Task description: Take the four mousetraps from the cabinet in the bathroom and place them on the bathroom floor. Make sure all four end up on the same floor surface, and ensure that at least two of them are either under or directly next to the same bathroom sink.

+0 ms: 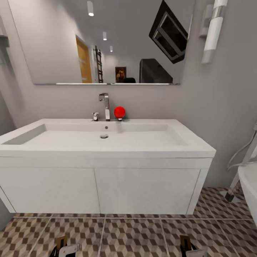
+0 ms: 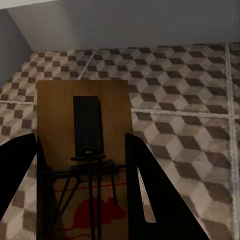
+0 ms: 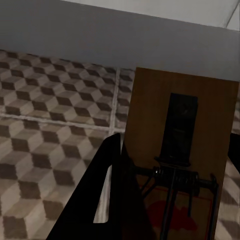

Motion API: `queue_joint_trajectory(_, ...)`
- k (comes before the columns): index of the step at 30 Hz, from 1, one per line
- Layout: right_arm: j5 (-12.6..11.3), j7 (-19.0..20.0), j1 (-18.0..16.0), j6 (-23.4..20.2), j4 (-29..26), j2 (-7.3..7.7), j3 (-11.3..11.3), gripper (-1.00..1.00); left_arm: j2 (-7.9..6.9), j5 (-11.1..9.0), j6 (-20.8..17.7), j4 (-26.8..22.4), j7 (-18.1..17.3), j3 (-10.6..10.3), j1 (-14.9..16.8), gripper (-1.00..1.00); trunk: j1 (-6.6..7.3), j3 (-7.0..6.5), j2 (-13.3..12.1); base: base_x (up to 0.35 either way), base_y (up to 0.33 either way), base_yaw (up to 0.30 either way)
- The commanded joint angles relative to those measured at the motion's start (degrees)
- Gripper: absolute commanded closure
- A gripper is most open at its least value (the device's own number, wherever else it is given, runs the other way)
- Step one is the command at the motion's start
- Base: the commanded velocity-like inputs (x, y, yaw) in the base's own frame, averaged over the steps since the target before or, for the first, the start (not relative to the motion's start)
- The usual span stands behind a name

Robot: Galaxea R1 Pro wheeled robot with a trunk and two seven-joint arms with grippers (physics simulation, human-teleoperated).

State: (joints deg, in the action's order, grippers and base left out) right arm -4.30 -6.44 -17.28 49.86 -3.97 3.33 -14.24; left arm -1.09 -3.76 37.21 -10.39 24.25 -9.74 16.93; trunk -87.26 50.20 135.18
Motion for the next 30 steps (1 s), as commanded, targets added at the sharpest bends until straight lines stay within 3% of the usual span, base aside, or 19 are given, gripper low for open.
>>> queue_joint_trajectory(1,-0.5,-0.1,0.0,0.1,0.0,0.01,-0.5,1.00,-0.04,-0.4,0.1,0.0,0.2,-0.5,0.0,1.00,-0.24,0.24,0.4,0.162,0.000,0.000)
queue_joint_trajectory(13,-0.8,0.1,0.0,0.3,0.4,-0.10,-0.2,1.00,-0.06,-0.4,0.4,0.0,0.2,-0.5,0.0,1.00,-2.87,2.40,5.2,0.018,0.000,0.000)
queue_joint_trajectory(16,-0.9,0.4,0.0,0.2,5.8,-0.76,-0.1,1.00,-0.10,-0.4,0.4,0.0,0.2,-0.5,0.0,1.00,-3.53,2.94,6.5,0.000,0.000,0.000)
queue_joint_trajectory(20,-0.9,0.3,0.5,0.1,8.0,-1.08,-0.1,1.00,-0.14,-0.4,0.5,0.0,0.2,-0.5,0.0,1.00,-4.41,3.65,8.1,0.000,0.000,0.000)
queue_joint_trajectory(26,-0.9,0.5,0.6,0.1,8.3,-1.15,-0.1,1.00,-0.06,-0.4,0.5,0.0,0.2,-0.5,0.0,1.00,-4.56,4.98,8.1,0.000,0.000,0.000)
queue_joint_trajectory(30,-0.9,0.5,0.6,0.1,8.4,-1.14,-0.1,1.00,-0.06,-0.4,0.5,0.0,0.1,-0.6,0.0,1.00,-4.56,4.98,8.1,0.000,0.000,0.000)
